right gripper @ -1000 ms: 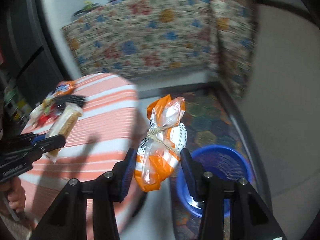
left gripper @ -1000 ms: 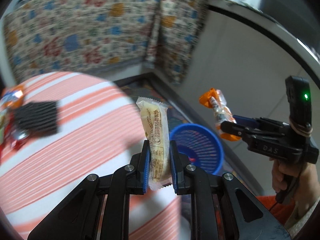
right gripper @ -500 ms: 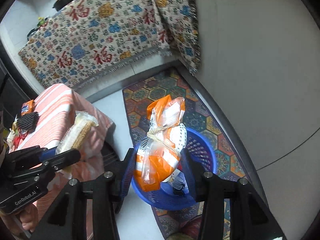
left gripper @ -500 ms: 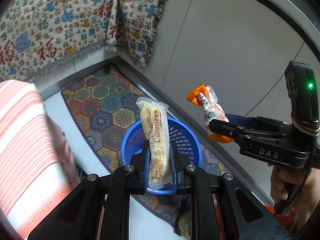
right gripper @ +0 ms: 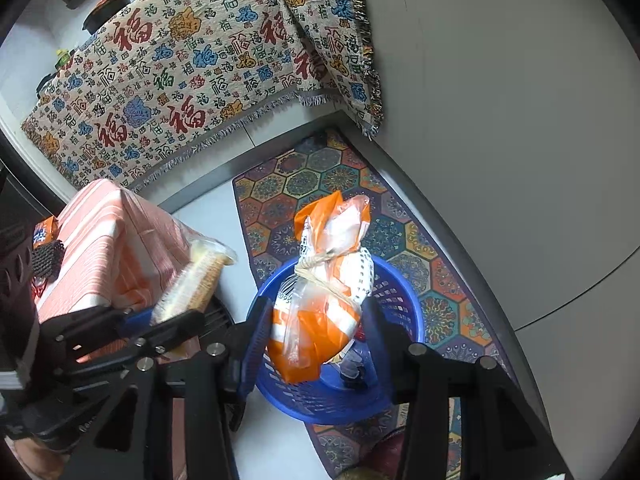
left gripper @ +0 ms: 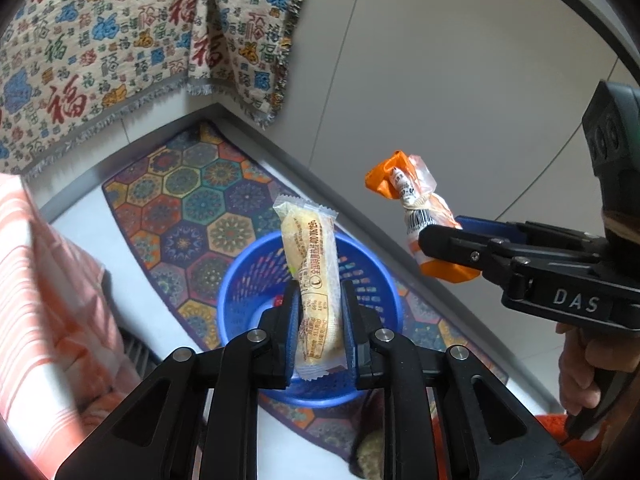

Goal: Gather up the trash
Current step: 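Carry both items over the blue wastebasket and open both tools, then return both tools to the table above the remaining trash, then grasp the floral paper bag with left tool while right tool grasps black mesh net, then carry both items over the blue wastebasket and open both tools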

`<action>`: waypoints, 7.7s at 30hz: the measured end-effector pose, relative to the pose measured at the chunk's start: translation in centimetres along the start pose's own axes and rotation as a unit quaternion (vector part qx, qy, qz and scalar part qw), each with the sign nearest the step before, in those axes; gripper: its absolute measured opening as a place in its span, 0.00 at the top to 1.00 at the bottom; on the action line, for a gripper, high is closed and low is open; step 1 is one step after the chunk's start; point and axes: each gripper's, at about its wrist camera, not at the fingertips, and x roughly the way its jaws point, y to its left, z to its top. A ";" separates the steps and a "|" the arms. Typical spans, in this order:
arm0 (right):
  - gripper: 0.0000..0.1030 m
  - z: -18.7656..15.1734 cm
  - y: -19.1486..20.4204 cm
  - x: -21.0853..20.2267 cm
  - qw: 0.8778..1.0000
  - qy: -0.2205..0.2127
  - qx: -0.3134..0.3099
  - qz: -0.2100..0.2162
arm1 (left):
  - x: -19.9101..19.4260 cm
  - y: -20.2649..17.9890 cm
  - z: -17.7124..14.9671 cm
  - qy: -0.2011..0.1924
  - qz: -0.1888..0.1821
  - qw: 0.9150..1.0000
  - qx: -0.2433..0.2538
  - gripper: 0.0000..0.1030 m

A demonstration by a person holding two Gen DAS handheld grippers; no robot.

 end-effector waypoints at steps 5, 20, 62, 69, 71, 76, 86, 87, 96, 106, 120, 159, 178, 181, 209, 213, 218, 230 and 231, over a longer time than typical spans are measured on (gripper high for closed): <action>0.46 0.5 -0.2 0.1 1.000 -0.009 0.012 -0.004 | 0.5 -0.2 0.1 -0.016 0.013 1.000 0.011 0.36; 0.46 1.4 2.3 -2.8 0.998 -0.052 -0.018 -0.001 | -4.5 1.8 -0.2 -0.056 0.033 0.998 -0.003 0.35; 0.36 -11.2 41.5 2.6 0.918 0.001 -0.373 0.134 | -26.6 31.3 -24.6 -0.048 0.305 0.915 -0.258 0.00; 0.24 -10.6 43.8 3.8 0.921 0.001 -0.372 0.119 | -26.9 32.2 -24.8 -0.049 0.297 0.920 -0.251 0.00; 0.21 -10.4 44.1 4.1 0.921 0.002 -0.371 0.118 | -27.0 32.5 -24.7 -0.049 0.298 0.919 -0.253 0.00; 0.19 -10.2 44.6 4.4 0.921 0.004 -0.371 0.117 | -27.0 33.1 -24.4 -0.049 0.297 0.919 -0.253 0.00; 0.19 -10.2 44.7 4.4 0.921 0.005 -0.371 0.118 | -31.5 37.1 -20.7 -0.134 0.297 0.899 -0.292 0.03; 0.18 -10.2 44.7 4.4 0.921 0.005 -0.371 0.118 | -31.6 37.5 -20.1 -0.136 0.305 0.898 -0.286 0.03; 0.18 -10.2 44.7 4.3 0.921 0.005 -0.371 0.118 | -28.3 41.4 -16.1 -0.085 0.323 0.909 -0.249 0.50; 0.18 -10.2 44.7 4.3 0.921 0.005 -0.370 0.119 | -31.5 38.6 -19.8 -0.110 0.330 0.902 -0.257 0.59; 0.20 -6.1 41.2 5.6 0.939 0.001 -0.335 0.083 | -30.2 31.6 -24.7 -0.089 0.326 0.914 -0.224 0.58; 0.30 -9.7 44.9 -1.6 0.852 0.012 -0.453 0.263 | -29.9 32.6 -26.9 -0.066 0.313 0.913 -0.255 0.33; 0.90 -10.9 47.4 3.3 0.877 0.038 -0.429 0.213 | -30.1 32.4 -26.1 -0.080 0.307 0.916 -0.243 0.31; 0.91 -10.1 46.5 3.2 0.894 0.037 -0.393 0.213 | -30.4 31.9 -25.5 -0.097 0.309 0.918 -0.228 0.32; 0.90 -4.5 32.9 -2.3 0.952 -0.007 -0.257 0.167 | -26.7 22.5 -17.6 -0.127 0.215 0.955 -0.161 0.36; 0.90 -3.6 28.4 -3.2 0.963 -0.017 -0.226 0.144 | -24.8 19.5 -14.9 -0.125 0.186 0.964 -0.146 0.36; 0.90 -2.4 21.0 -4.4 0.980 -0.032 -0.170 0.100 | -21.6 14.2 -11.0 -0.119 0.147 0.976 -0.107 0.36; 0.90 -1.9 7.6 -5.2 0.997 -0.037 -0.063 0.010 | -13.2 3.4 -4.6 -0.086 0.062 0.993 -0.053 0.36; 0.90 -1.9 7.0 -5.1 0.998 -0.036 -0.059 0.006 | -12.6 3.1 -4.3 -0.083 0.057 0.993 -0.053 0.36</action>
